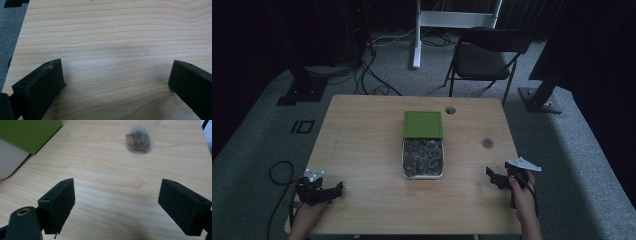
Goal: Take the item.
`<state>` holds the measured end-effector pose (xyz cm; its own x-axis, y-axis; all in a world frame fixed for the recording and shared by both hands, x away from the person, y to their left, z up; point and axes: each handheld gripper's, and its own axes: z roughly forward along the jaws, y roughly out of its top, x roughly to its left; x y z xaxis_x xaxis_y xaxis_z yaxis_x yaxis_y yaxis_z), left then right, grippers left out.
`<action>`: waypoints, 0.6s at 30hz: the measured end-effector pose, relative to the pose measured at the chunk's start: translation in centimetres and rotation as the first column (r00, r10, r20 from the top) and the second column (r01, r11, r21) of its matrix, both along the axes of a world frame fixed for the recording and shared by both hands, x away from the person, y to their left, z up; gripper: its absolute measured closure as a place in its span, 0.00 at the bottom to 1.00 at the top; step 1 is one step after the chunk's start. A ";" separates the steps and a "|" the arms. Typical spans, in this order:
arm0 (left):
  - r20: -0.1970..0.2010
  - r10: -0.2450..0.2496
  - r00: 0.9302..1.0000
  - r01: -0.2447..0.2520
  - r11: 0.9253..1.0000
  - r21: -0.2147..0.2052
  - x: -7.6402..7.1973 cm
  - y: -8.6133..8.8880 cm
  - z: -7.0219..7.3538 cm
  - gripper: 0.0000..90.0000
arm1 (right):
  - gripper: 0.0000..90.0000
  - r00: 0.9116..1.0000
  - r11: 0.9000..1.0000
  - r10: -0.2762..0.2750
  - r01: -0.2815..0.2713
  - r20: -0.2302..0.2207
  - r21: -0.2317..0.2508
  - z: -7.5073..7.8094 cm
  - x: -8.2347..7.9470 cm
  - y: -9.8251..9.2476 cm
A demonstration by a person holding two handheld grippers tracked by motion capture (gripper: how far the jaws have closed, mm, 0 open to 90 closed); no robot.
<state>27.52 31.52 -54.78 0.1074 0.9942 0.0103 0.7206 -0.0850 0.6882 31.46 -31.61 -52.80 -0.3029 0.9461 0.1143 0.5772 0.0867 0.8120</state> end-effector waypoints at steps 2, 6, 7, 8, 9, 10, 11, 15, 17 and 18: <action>0.000 0.000 1.000 0.000 1.000 0.000 0.0 0.0 0.0 0.01 | 0.16 1.000 1.000 0.002 -0.002 0.000 -0.003 -0.1 -0.1 0.0; 0.000 0.000 1.000 0.000 1.000 0.000 0.0 0.0 0.0 0.01 | 0.16 1.000 1.000 0.021 -0.021 -0.016 -0.010 -0.8 -0.7 0.0; 0.000 0.000 1.000 0.000 1.000 0.000 0.0 0.0 0.0 0.01 | 0.16 1.000 1.000 0.022 -0.022 -0.019 -0.010 -0.9 -0.8 0.0; 0.000 0.000 1.000 0.000 1.000 0.000 0.0 0.0 0.0 0.01 | 0.16 1.000 1.000 0.022 -0.022 -0.019 -0.010 -0.9 -0.8 0.0; 0.000 0.000 1.000 0.000 1.000 0.000 0.0 0.0 0.0 0.01 | 0.16 1.000 1.000 0.021 -0.021 -0.019 -0.007 -0.9 -0.9 0.0; 0.000 0.000 1.000 0.000 1.000 0.000 0.0 0.0 0.0 0.01 | 0.16 0.999 1.000 0.025 -0.025 -0.024 -0.006 -1.2 -1.2 -0.2; 0.000 0.000 1.000 0.000 1.000 0.000 0.0 0.0 0.0 0.01 | 0.16 0.999 1.000 0.030 -0.030 -0.026 -0.008 -1.3 -1.4 -0.2; -0.002 -0.001 1.000 0.001 1.000 0.001 0.0 0.0 0.0 0.01 | 0.16 0.999 0.999 0.042 -0.043 -0.033 -0.008 -1.6 -1.8 -0.5; -0.002 -0.001 1.000 0.001 1.000 0.002 0.0 0.0 0.0 0.01 | 0.16 0.998 0.999 0.047 -0.047 -0.032 -0.009 -1.6 -2.1 -0.6; -0.002 -0.001 1.000 0.001 1.000 0.002 0.0 0.0 0.0 0.01 | 0.16 0.998 0.999 0.053 -0.053 -0.032 -0.010 -1.5 -2.2 -0.7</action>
